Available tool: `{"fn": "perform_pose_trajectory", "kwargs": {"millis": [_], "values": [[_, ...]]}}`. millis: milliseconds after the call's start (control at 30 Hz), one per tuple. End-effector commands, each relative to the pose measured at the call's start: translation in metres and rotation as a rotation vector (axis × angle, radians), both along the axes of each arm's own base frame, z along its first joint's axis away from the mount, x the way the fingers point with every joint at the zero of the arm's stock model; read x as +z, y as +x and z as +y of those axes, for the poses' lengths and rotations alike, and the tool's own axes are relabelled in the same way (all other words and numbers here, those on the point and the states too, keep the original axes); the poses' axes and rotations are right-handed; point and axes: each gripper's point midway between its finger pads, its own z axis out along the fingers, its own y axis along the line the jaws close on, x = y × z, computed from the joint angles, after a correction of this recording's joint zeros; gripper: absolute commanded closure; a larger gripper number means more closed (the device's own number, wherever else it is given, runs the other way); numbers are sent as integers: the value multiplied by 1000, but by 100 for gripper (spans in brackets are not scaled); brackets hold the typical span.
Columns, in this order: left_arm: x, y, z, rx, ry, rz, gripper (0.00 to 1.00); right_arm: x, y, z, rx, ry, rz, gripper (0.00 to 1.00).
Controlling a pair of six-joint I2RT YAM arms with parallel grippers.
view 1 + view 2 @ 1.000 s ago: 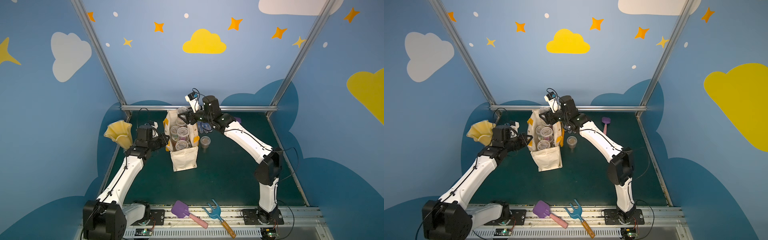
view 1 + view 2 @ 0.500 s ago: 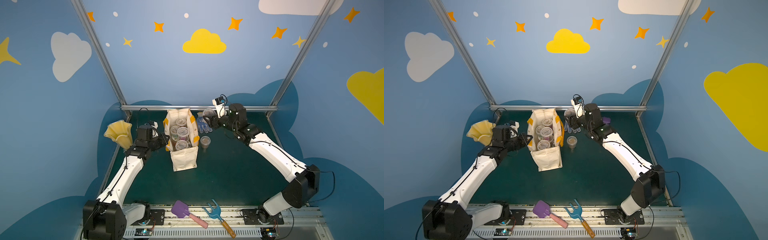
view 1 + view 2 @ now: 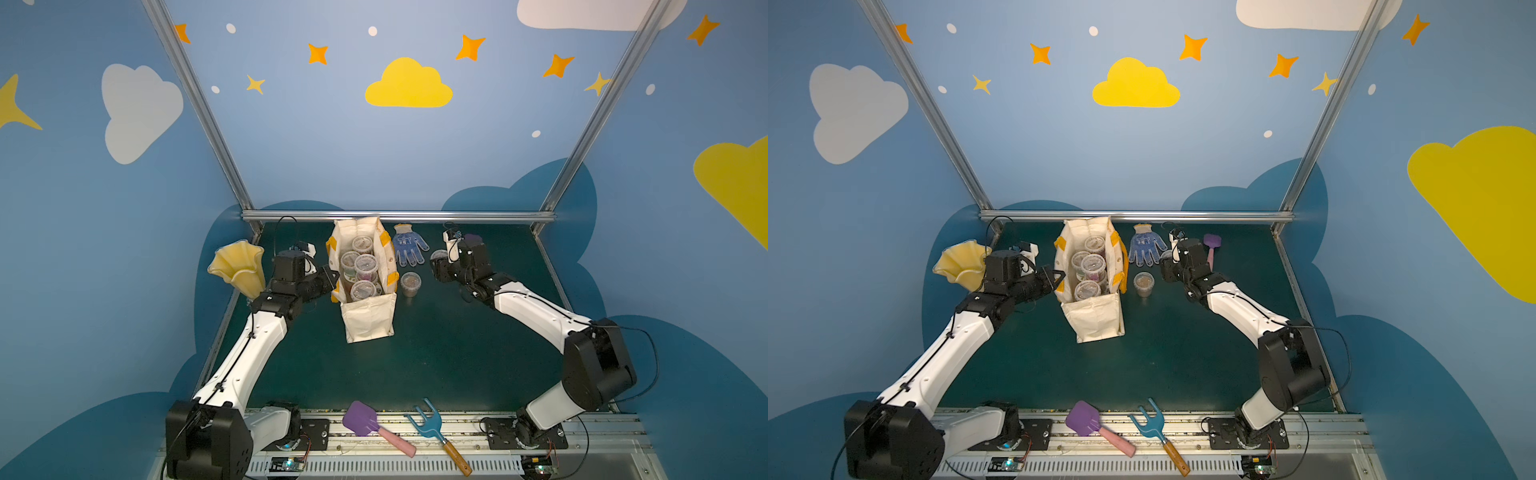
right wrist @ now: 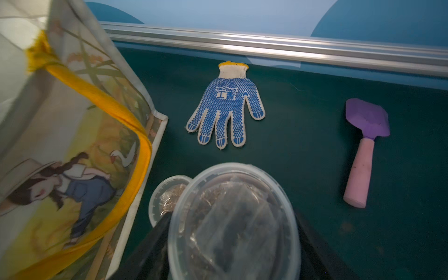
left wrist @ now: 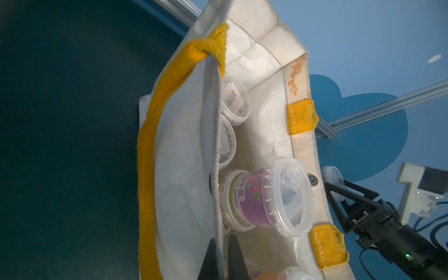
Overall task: Take out the seed jars from the canvas bag
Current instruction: Place the seed jar at the center of the board.
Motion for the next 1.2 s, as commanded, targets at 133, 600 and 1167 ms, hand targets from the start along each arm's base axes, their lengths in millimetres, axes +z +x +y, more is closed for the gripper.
{"fn": "perform_pose_trajectory", "kwargs": {"millis": [133, 600, 1167], "values": [[4, -8, -1, -15, 5, 2, 95, -44, 20, -6, -116, 8, 40, 34], [1, -9, 0, -14, 10, 9, 95, -97, 26, -2, -186, 41, 152, 31], [3, -8, -1, -16, 4, 1, 95, -12, 11, 7, -103, 154, 42, 17]]}}
